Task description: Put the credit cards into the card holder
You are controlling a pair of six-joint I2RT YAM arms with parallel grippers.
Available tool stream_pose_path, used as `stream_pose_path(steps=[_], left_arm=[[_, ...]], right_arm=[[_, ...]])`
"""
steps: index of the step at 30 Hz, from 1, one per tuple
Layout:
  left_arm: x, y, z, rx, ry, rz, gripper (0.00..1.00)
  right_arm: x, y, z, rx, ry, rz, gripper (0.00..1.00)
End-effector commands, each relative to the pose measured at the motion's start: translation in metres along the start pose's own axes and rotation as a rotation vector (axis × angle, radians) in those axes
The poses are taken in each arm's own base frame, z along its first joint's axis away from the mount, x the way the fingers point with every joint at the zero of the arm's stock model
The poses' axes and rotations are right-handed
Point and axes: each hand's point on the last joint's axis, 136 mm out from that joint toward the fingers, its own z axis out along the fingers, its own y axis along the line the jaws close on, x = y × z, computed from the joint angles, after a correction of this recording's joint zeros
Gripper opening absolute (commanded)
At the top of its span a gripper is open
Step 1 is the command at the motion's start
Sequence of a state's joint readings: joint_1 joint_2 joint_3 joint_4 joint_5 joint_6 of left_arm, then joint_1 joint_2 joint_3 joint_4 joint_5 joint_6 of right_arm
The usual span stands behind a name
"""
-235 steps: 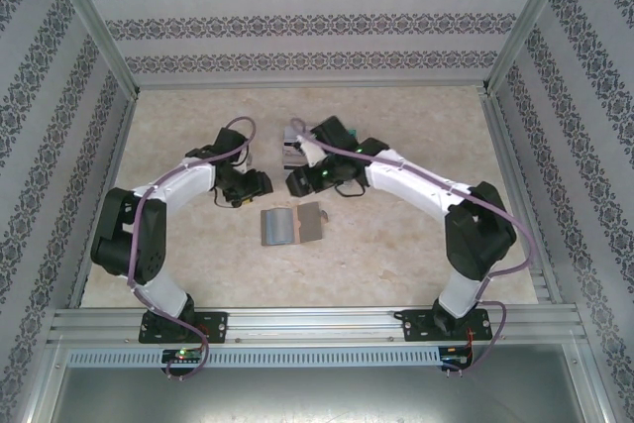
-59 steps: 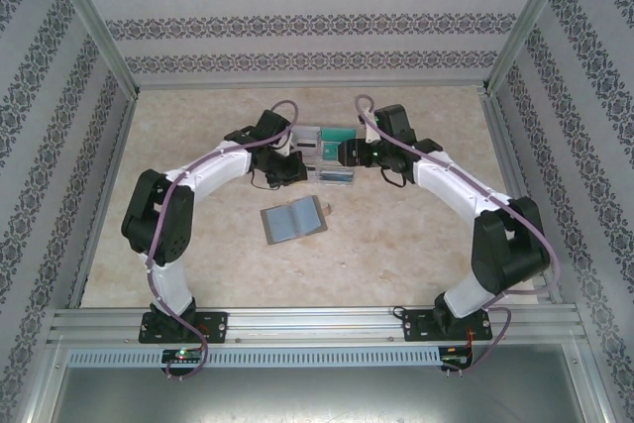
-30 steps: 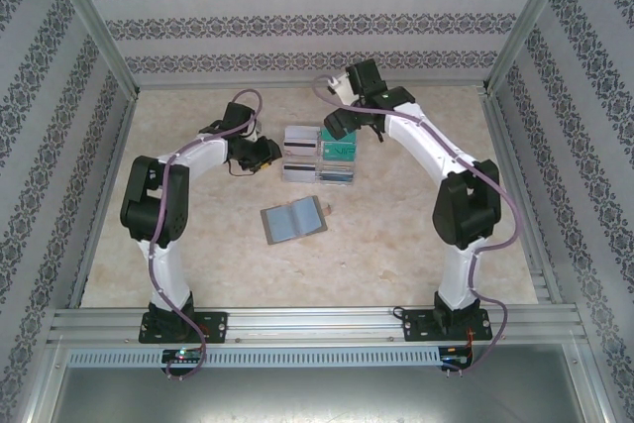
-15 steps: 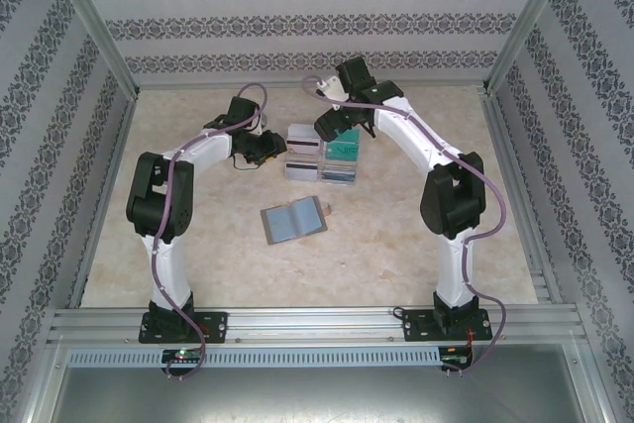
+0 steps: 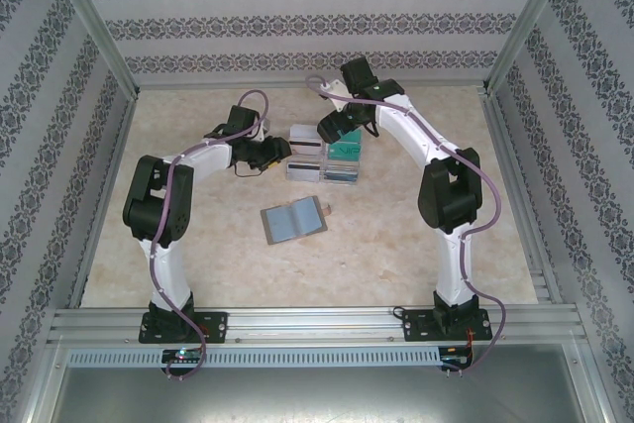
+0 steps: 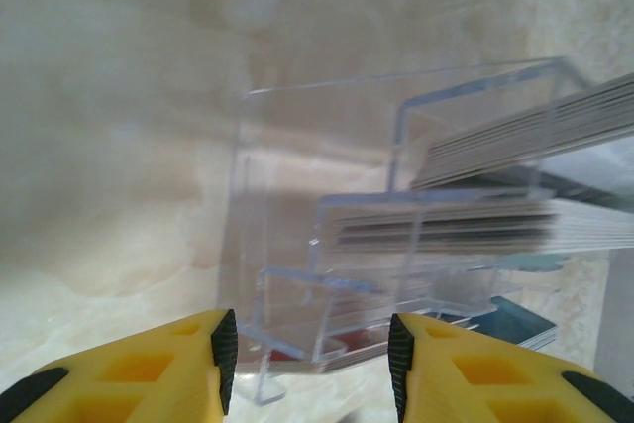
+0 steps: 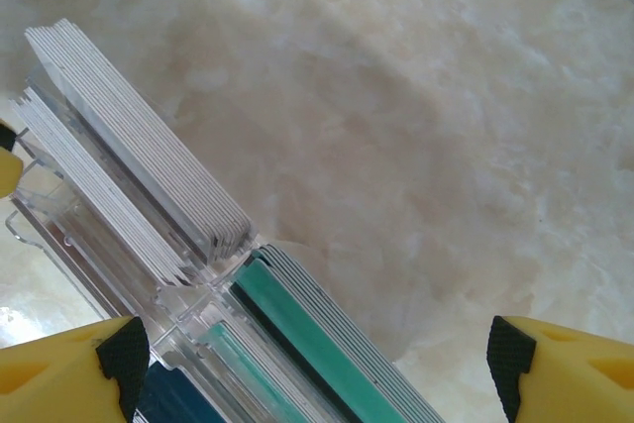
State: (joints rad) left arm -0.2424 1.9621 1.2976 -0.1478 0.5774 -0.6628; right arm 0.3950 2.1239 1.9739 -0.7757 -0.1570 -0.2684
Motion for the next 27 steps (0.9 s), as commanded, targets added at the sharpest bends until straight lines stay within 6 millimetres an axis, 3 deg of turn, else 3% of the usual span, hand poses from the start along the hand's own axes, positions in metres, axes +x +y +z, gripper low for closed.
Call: stream_pose_path(steps=[1, 10, 15, 27], left_arm=[[-0.008, -0.022, -0.006, 0.081, -0.065, 0.050, 0.47], [0.000, 0.001, 0.006, -0.008, -0.022, 0.072, 0.40], [0.007, 0.012, 0.013, -0.026, -0.001, 0.059, 0.39], [0.017, 0.027, 0.020, -0.057, 0.026, 0.051, 0.38]], right_arm=[[-0.001, 0.003, -0.002, -0.027, -0.003, 0.004, 0.90], [0.001, -0.002, -0.002, -0.042, -0.005, 0.013, 0.90], [0.015, -0.004, 0.004, -0.055, 0.052, -0.014, 0.90], [0.026, -0.030, 0.017, 0.026, 0.098, 0.014, 0.87]])
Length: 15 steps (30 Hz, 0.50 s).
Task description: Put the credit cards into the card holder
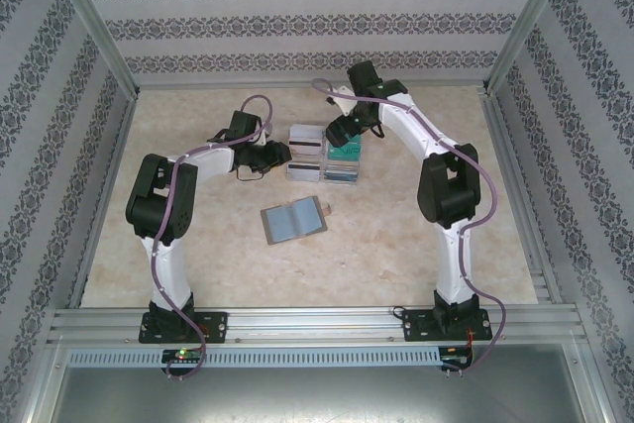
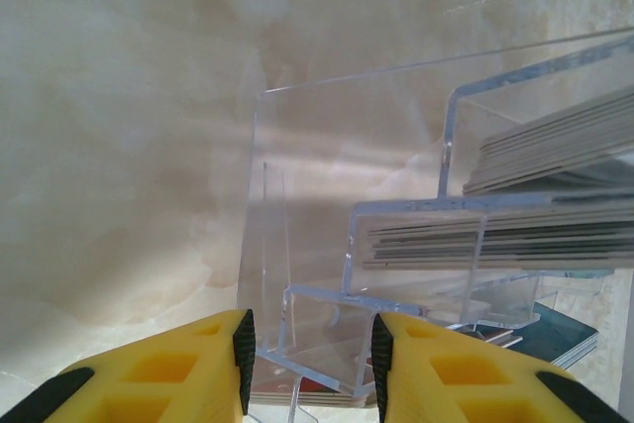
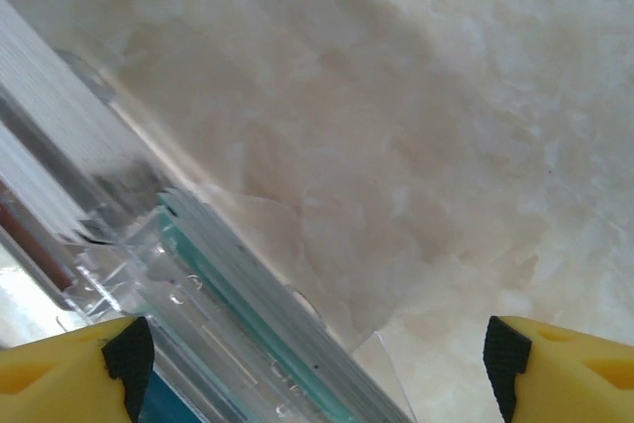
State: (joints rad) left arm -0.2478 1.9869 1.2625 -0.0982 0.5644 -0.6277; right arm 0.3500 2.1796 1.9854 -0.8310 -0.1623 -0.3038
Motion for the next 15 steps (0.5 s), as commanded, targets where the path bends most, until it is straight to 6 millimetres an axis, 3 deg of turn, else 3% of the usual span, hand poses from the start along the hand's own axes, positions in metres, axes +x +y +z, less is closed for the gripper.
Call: stream_pose_path(steps=[1, 15], left_arm=[[0.012, 0.016, 0.010, -0.044, 0.027, 0.015, 0.38], [0.014, 0.020, 0.011, -0.055, 0.038, 0.019, 0.38]], right_arm=[[-0.003, -0.012, 0.000, 0.034, 0.003, -0.002, 0.87], [-0.011, -0.034, -0.003, 0.122, -0.022, 0.011, 0.76]])
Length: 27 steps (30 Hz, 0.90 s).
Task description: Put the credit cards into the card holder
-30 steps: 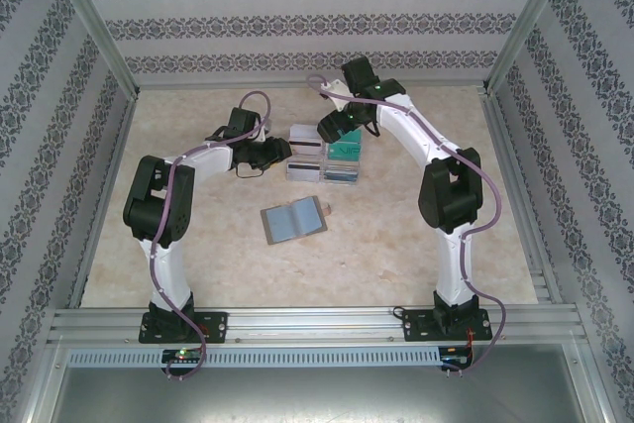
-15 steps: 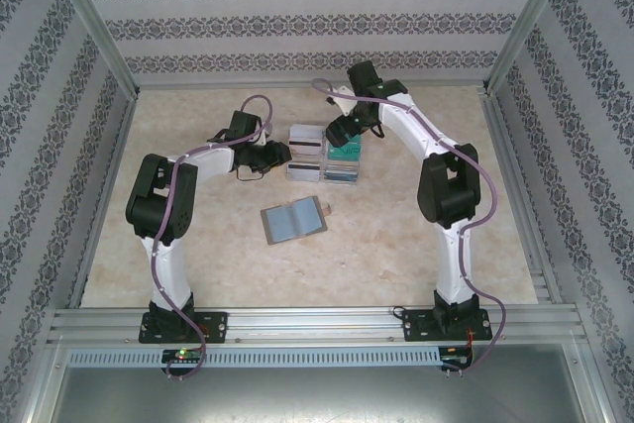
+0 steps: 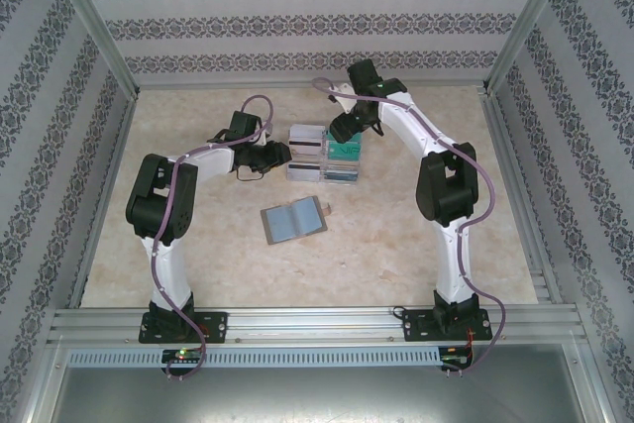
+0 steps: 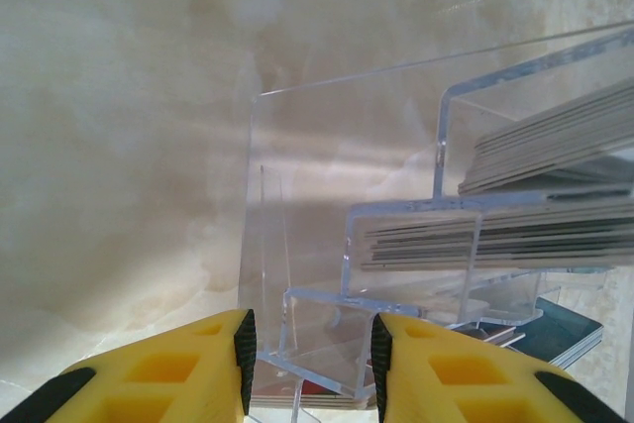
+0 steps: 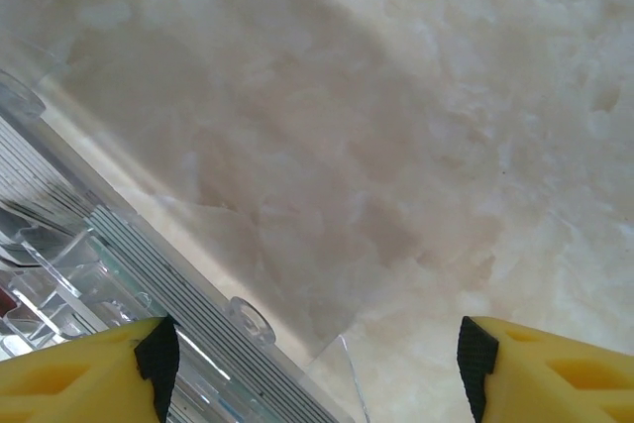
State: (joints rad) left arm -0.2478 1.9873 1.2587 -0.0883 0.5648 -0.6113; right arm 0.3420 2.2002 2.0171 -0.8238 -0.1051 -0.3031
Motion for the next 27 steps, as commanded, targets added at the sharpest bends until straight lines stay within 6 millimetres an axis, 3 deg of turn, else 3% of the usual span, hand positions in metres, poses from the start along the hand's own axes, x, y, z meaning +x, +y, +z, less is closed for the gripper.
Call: stream_pose_path(steps=[1, 22, 27], left_arm=[[0.015, 0.019, 0.010, -0.058, 0.042, 0.002, 0.38], [0.012, 0.013, 0.007, -0.053, 0.051, 0.023, 0.37], [0.011, 0.011, 0.006, -0.050, 0.053, 0.026, 0.38]], right_arm=[[-0.009, -0.018, -0.004, 0.058, -0.027, 0.006, 0.75], [-0.024, -0.013, -0.015, 0.025, -0.095, 0.029, 0.60], [-0.027, -0.015, -0.020, 0.016, -0.115, 0.052, 0.52]])
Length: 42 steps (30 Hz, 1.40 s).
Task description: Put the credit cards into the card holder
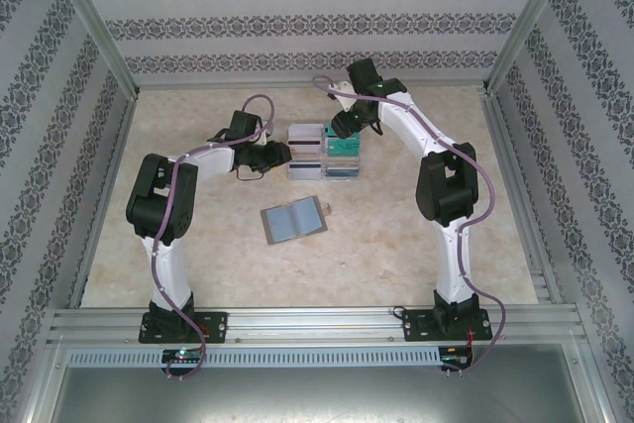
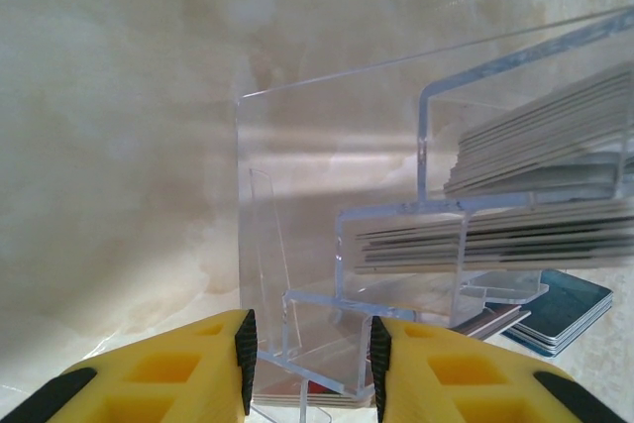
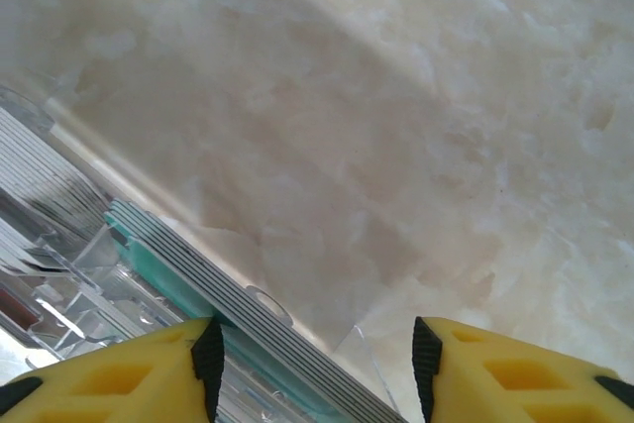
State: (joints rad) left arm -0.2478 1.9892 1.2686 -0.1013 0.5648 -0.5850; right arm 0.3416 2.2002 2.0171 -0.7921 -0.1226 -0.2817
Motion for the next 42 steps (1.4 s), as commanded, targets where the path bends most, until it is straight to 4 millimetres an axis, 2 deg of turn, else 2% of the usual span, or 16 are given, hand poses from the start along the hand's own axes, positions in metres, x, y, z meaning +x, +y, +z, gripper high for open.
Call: stream_pose_path(steps=[1, 11, 18, 25, 32, 40, 42], left_arm=[[0.012, 0.011, 0.006, -0.047, 0.048, 0.002, 0.38], [0.011, 0.011, 0.006, -0.045, 0.048, 0.003, 0.38], [0.011, 0.010, 0.005, -0.045, 0.050, 0.005, 0.38], [0.010, 0.008, 0.005, -0.043, 0.049, 0.009, 0.38], [0.010, 0.008, 0.004, -0.043, 0.051, 0.008, 0.37], [0.011, 0.009, 0.004, -0.045, 0.052, 0.011, 0.38], [0.011, 0.009, 0.004, -0.046, 0.052, 0.011, 0.38]], right_arm=[[-0.020, -0.016, -0.020, 0.019, -0.085, 0.037, 0.52], [-0.025, -0.016, -0.025, -0.007, -0.111, 0.059, 0.47], [-0.024, -0.011, -0.023, -0.044, -0.111, 0.063, 0.34], [-0.024, -0.012, -0.025, -0.050, -0.117, 0.068, 0.33], [-0.027, -0.010, -0.031, -0.066, -0.134, 0.071, 0.24], [-0.024, -0.009, -0.033, -0.103, -0.135, 0.083, 0.07], [-0.024, -0.008, -0.032, -0.111, -0.135, 0.085, 0.06]])
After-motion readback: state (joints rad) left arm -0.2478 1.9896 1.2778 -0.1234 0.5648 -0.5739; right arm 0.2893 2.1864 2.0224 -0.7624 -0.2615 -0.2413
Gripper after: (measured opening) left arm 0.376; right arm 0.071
